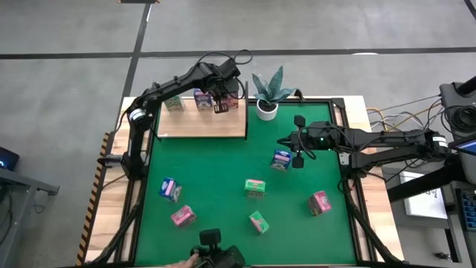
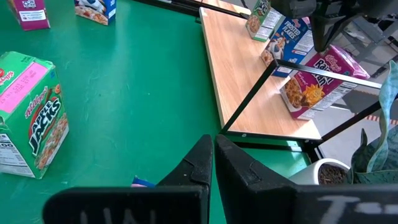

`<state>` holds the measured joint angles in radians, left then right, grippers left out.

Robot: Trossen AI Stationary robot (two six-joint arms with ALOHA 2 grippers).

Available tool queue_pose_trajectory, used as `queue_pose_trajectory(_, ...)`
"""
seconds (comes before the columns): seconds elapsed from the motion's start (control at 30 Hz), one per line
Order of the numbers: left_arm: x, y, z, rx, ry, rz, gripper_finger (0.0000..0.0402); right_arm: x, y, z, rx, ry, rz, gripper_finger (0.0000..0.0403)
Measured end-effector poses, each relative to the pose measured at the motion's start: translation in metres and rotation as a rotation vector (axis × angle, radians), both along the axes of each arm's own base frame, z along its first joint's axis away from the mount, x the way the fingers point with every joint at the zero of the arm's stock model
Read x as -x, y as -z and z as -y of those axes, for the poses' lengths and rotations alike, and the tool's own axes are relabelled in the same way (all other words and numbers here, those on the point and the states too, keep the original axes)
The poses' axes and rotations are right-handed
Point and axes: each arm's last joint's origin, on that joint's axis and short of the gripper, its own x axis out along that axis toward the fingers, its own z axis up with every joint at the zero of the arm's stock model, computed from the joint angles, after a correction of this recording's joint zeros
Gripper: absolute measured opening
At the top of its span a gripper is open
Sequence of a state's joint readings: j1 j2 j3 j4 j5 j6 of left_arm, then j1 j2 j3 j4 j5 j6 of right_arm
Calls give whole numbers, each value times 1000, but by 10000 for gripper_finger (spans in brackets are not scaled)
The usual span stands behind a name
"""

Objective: Stack cereal on shelf
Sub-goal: Put the top pink cereal box on the shelf, then put the left blue cereal box on the shelf aligned with the other blue cereal box

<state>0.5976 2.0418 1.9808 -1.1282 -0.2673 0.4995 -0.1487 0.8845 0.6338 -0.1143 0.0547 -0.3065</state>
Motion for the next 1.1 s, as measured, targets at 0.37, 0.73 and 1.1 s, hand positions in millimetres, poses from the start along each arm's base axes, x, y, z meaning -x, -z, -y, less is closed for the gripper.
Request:
queue_pose_trajectory(0.37,1,1,1,16,-16,-5,0,0,0,0,0,0,0,9)
queue_pose_trajectory(0.73,-5,2,15,58,-44,5,0,0,0,0,0,0,0,9)
queue_pose_trajectory(1.1,-26,-4,65,80,-1,30,0,0,1,0,-2,-1,-8,9)
